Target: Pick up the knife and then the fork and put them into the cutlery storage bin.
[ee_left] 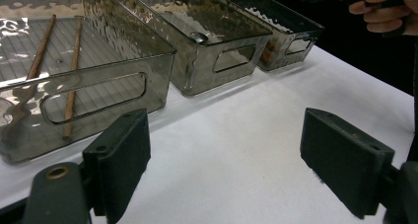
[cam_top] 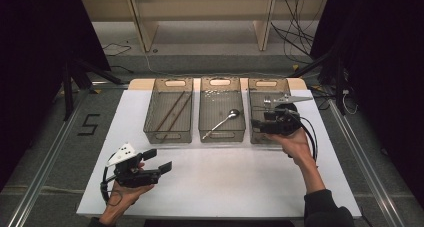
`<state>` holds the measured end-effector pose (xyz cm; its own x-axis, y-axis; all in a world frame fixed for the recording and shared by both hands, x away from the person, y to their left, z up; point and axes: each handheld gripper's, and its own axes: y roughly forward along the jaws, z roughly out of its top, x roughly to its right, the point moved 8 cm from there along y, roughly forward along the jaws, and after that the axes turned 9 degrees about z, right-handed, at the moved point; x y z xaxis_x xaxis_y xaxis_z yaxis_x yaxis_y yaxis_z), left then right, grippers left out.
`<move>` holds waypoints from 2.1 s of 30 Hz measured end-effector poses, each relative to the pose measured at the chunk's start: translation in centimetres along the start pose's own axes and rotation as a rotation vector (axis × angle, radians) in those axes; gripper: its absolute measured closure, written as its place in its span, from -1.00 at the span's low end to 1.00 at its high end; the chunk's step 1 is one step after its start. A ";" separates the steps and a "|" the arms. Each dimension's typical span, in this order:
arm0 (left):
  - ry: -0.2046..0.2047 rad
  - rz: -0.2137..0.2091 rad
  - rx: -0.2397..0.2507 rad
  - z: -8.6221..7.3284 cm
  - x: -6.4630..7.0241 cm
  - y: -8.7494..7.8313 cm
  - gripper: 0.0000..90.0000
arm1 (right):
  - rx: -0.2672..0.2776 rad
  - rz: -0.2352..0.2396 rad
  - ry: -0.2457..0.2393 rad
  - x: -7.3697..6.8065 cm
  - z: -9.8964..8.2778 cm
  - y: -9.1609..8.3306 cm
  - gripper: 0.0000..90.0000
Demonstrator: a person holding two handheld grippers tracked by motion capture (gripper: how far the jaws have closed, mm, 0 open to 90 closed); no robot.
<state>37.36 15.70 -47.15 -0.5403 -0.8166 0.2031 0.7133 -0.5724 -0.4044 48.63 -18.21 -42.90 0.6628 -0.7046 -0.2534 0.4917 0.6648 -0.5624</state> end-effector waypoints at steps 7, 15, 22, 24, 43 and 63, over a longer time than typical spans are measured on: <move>-0.012 -0.007 -0.003 0.0 0.0 0.1 -0.59 | 0.070 0.045 -0.030 -2.7 -1.3 -0.9 -0.30; -0.013 -0.008 -0.006 0.0 0.1 0.1 -0.59 | 0.105 0.075 -0.064 -4.8 -3.0 -1.1 -0.40; -0.001 -0.011 -0.014 0.1 0.3 0.3 -0.60 | 0.135 0.101 -0.082 -5.8 -4.1 -1.3 -0.45; -0.001 -0.009 -0.013 0.1 0.3 0.3 -0.60 | 0.145 0.107 -0.079 -6.0 -4.4 -1.5 -0.46; 0.021 -0.023 -0.021 -0.4 0.6 0.0 -0.60 | 0.173 0.127 -0.089 -7.9 -9.0 -2.4 -0.53; 0.023 -0.028 -0.022 -0.6 0.8 -0.4 -0.63 | 0.200 0.094 -0.099 -7.9 -10.7 -3.4 -0.60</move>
<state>36.36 15.31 -47.39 -0.5701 -0.7984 0.1936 0.6881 -0.5928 -0.4185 35.67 -17.54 -47.45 0.7582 -0.6163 -0.2131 0.5210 0.7690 -0.3705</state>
